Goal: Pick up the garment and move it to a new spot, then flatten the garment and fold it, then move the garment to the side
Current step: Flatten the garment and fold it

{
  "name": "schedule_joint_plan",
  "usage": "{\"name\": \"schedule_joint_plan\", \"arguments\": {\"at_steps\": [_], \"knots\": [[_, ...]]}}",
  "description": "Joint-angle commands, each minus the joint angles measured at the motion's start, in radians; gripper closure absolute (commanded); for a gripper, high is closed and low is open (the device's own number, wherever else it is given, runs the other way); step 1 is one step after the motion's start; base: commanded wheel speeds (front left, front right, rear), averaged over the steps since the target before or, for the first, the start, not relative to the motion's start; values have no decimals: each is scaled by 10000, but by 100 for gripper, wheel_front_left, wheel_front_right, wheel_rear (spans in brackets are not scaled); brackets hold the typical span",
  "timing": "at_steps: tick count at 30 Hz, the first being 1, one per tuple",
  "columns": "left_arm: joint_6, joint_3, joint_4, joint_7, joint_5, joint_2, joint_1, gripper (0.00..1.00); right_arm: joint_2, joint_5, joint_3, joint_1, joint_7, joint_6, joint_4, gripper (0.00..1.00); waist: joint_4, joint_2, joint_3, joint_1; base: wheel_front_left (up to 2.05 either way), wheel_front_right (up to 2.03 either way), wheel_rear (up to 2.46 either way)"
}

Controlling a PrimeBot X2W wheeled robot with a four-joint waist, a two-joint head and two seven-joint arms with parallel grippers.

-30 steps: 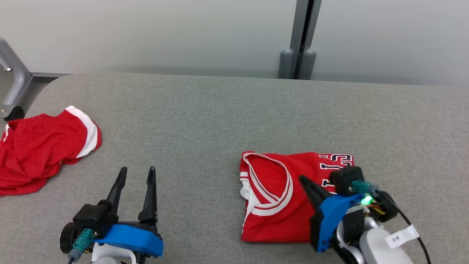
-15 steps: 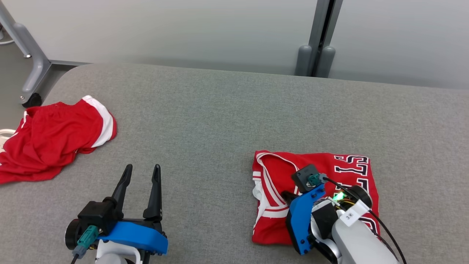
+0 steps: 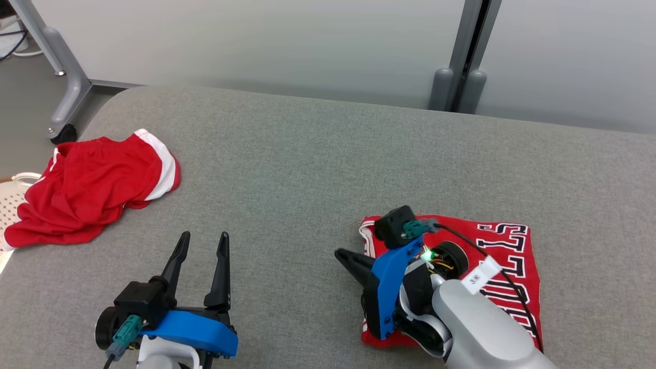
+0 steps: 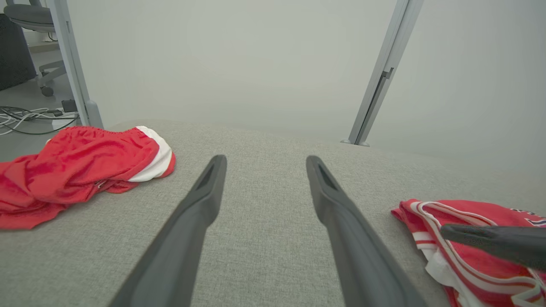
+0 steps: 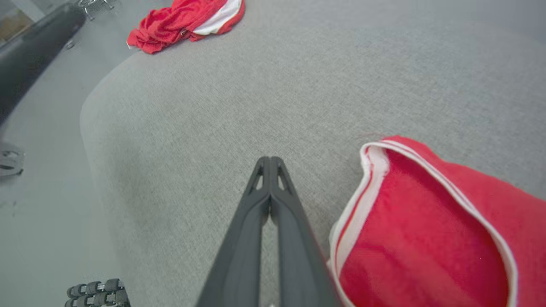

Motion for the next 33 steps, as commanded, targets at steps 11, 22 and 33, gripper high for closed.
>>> {"name": "schedule_joint_plan", "arguments": {"at_steps": [11, 22, 33], "knots": [[219, 109, -154, -52, -59, 191, 398, 0, -37, 176, -1639, 329, -3760, 1, -323, 0, -419, -2, -530, 0, 0, 0, 0], [607, 371, -659, -60, -102, 386, 875, 0, -223, -2918, -5617, 3733, -3956, 1, -3725, 0, -1289, -2, -827, 0, 0, 0, 0], [744, 527, -848, -78, -48, 493, 1289, 0, -27, -3369, -7405, 5521, -3110, 1, -5644, 0, -1668, -2, -1157, 0, 0, 0, 0]]}}
